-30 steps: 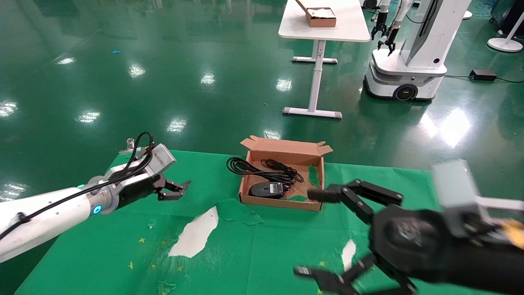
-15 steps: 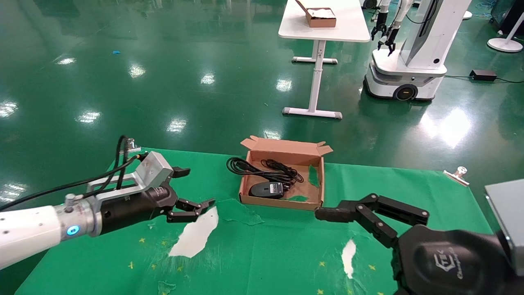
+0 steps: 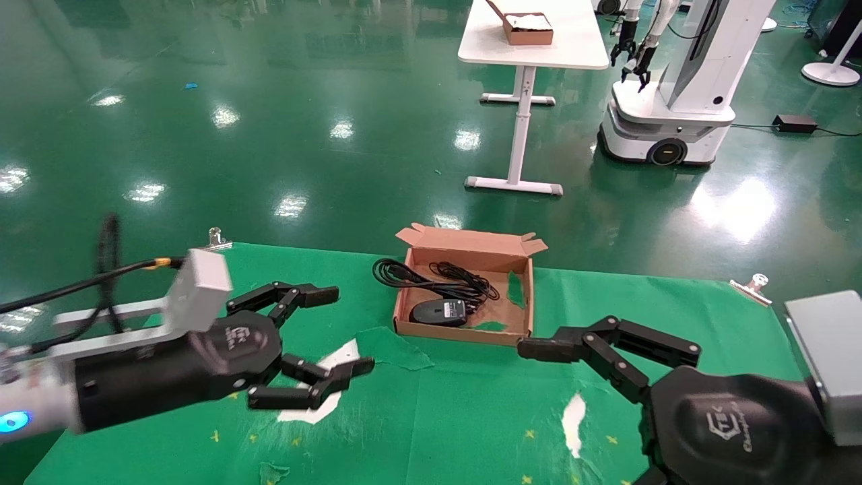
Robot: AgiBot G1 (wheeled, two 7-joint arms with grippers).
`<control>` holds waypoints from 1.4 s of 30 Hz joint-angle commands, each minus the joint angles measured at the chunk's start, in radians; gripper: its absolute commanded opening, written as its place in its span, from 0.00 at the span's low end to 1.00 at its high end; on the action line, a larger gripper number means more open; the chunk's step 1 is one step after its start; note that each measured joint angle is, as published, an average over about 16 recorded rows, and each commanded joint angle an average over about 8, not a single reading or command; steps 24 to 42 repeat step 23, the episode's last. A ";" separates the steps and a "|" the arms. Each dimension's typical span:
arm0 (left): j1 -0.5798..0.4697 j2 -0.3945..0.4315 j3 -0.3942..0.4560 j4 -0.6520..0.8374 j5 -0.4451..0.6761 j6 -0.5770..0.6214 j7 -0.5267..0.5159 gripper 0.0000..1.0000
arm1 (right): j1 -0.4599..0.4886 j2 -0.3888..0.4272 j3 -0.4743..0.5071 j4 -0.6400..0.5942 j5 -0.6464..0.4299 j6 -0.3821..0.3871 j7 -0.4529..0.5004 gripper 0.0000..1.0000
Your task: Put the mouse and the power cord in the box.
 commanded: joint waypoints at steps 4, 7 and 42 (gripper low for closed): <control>0.041 -0.039 -0.077 -0.058 -0.079 0.118 -0.004 1.00 | 0.000 0.000 0.000 0.000 0.000 0.000 0.000 1.00; 0.066 -0.063 -0.124 -0.093 -0.126 0.188 -0.006 1.00 | 0.000 0.000 -0.001 0.000 0.000 0.000 0.000 1.00; 0.128 -0.120 -0.238 -0.179 -0.244 0.364 -0.012 1.00 | -0.001 0.001 0.000 0.000 0.002 0.000 -0.001 1.00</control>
